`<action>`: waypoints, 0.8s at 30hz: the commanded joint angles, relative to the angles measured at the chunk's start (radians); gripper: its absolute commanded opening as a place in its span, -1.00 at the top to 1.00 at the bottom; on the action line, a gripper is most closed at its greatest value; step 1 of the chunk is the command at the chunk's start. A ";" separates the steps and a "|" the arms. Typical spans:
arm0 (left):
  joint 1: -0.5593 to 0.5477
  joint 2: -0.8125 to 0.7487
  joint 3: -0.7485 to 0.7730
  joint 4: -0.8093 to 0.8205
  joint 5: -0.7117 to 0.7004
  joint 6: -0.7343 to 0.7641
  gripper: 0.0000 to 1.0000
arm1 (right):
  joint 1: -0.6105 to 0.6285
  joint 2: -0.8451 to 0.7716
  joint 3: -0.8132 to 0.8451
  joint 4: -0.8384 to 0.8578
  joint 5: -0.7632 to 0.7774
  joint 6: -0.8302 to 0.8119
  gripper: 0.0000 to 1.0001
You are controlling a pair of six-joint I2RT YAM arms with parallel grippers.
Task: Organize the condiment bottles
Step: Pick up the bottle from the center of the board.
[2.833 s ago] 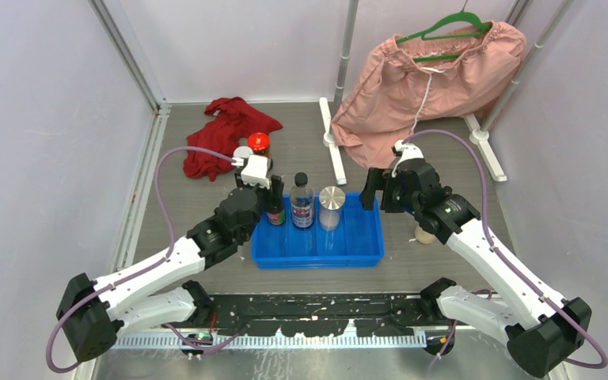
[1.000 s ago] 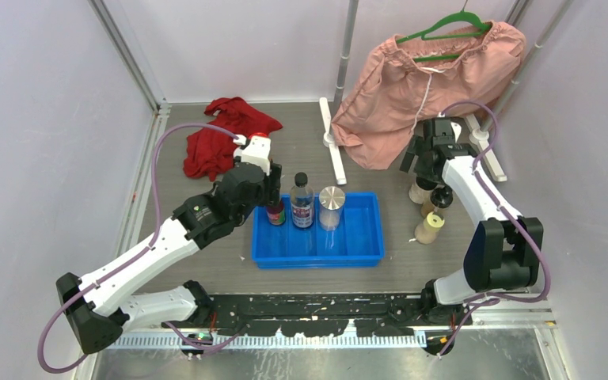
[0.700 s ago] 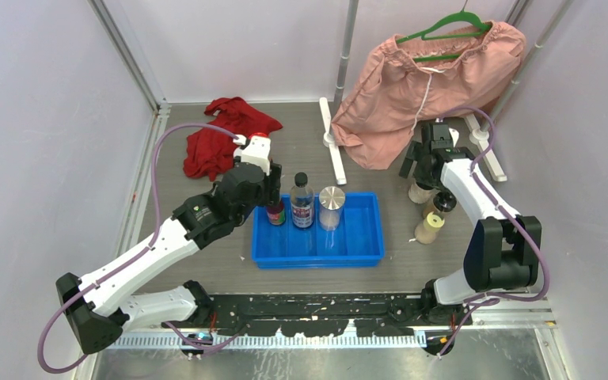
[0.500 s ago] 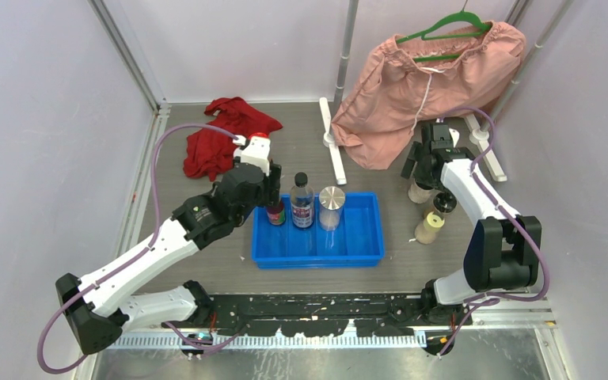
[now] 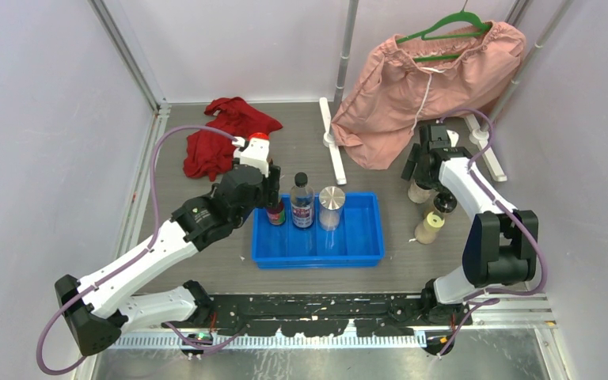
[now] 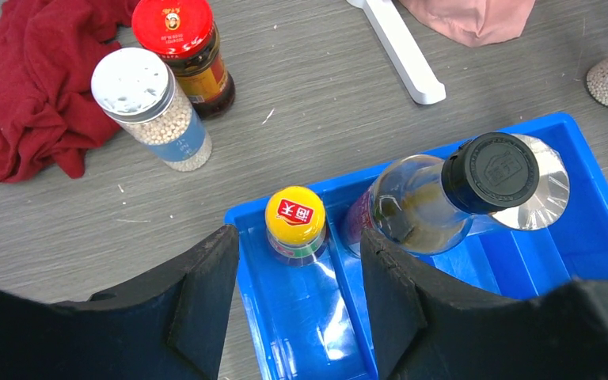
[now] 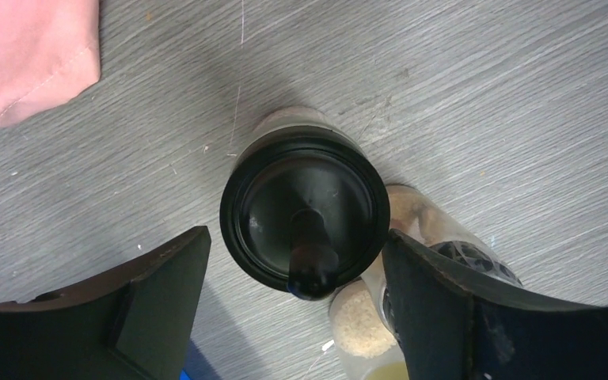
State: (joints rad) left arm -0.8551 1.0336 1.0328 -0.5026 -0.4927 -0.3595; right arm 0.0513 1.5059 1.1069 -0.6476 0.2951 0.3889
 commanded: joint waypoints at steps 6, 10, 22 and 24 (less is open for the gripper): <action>0.004 -0.023 -0.005 0.053 0.004 0.010 -0.18 | -0.002 0.038 0.033 0.025 0.044 0.014 -0.79; 0.004 -0.026 -0.006 0.053 0.002 0.015 -0.18 | -0.003 0.057 0.045 0.031 0.051 0.014 -0.68; 0.004 -0.021 -0.003 0.055 0.004 0.020 -0.18 | -0.003 0.050 0.058 0.032 0.049 0.010 -0.13; 0.004 -0.023 -0.003 0.054 0.005 0.020 -0.18 | -0.003 0.044 0.062 0.032 0.044 0.007 -0.12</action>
State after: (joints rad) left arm -0.8551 1.0275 1.0298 -0.4961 -0.4923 -0.3550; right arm 0.0509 1.5715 1.1164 -0.6453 0.3202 0.3981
